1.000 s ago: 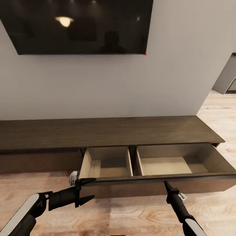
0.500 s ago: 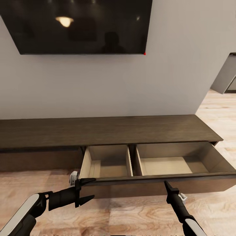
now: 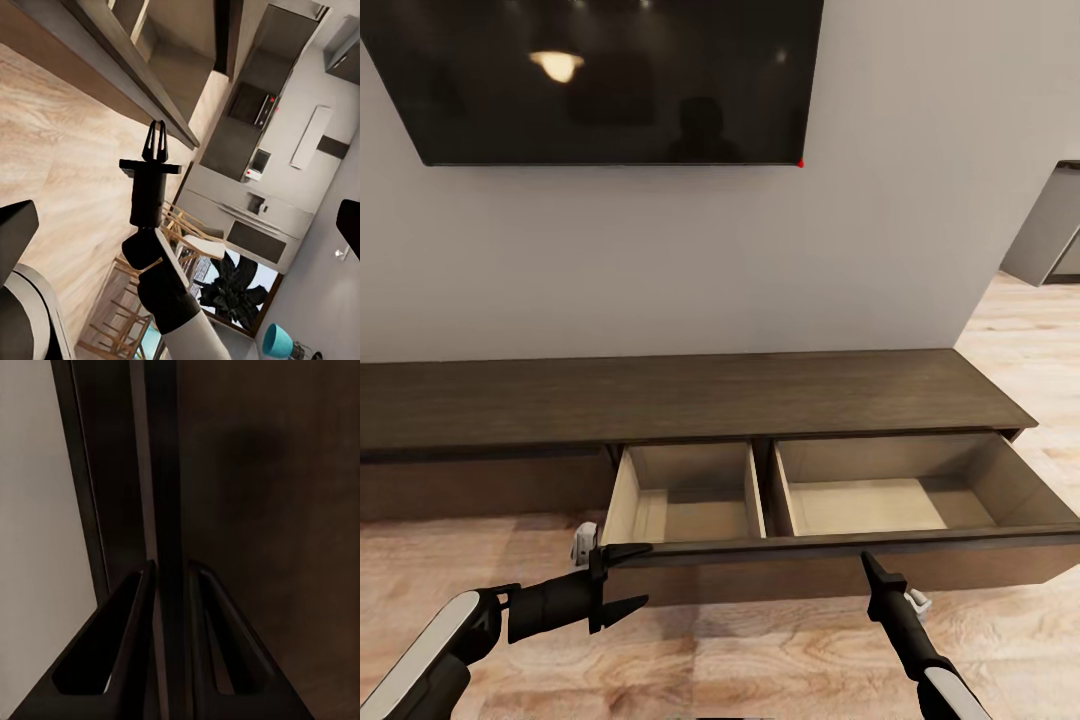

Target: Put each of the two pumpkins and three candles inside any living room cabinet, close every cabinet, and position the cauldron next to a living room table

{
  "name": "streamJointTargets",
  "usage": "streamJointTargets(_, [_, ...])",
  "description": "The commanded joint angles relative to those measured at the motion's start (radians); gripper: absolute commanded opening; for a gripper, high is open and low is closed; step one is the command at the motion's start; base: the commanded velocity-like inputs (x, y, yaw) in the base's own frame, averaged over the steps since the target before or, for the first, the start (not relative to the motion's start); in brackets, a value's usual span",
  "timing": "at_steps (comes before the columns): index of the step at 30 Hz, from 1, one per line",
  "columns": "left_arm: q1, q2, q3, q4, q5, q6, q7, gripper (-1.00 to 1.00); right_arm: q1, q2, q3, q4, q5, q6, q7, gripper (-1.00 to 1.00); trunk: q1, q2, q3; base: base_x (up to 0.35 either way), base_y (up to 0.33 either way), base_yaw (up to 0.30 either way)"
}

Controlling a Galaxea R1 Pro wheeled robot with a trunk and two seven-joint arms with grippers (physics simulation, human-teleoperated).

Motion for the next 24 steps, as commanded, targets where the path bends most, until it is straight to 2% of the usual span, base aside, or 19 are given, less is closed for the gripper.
streamJointTargets(1, [-0.001, 0.001, -0.001, 0.000, 0.011, 0.001, 0.009, 1.00, 0.000, 0.001, 0.011, 0.000, 0.003, 0.012, 0.005, -1.00, 0.000, 0.000, -0.001, -0.007, 0.000, 0.000])
streamJointTargets(18, [-0.001, 0.001, -0.004, 0.000, 0.009, 0.001, 0.009, 1.00, 0.000, -0.001, 0.011, 0.000, 0.003, 0.013, 0.004, -1.00, 0.000, 0.000, -0.001, -0.032, 0.000, 0.000])
streamJointTargets(19, [-0.001, 0.001, -0.004, 0.000, 0.009, 0.001, 0.009, 1.00, 0.000, -0.001, 0.011, 0.000, 0.003, 0.013, 0.004, 1.00, 0.000, 0.000, -0.001, -0.056, 0.000, 0.000])
streamJointTargets(24, [-0.001, 0.001, -0.004, 0.000, 0.009, 0.001, 0.009, 1.00, 0.000, -0.001, 0.011, 0.000, 0.003, 0.015, 0.003, 1.00, 0.000, 0.000, -0.001, -0.190, 0.000, 0.000])
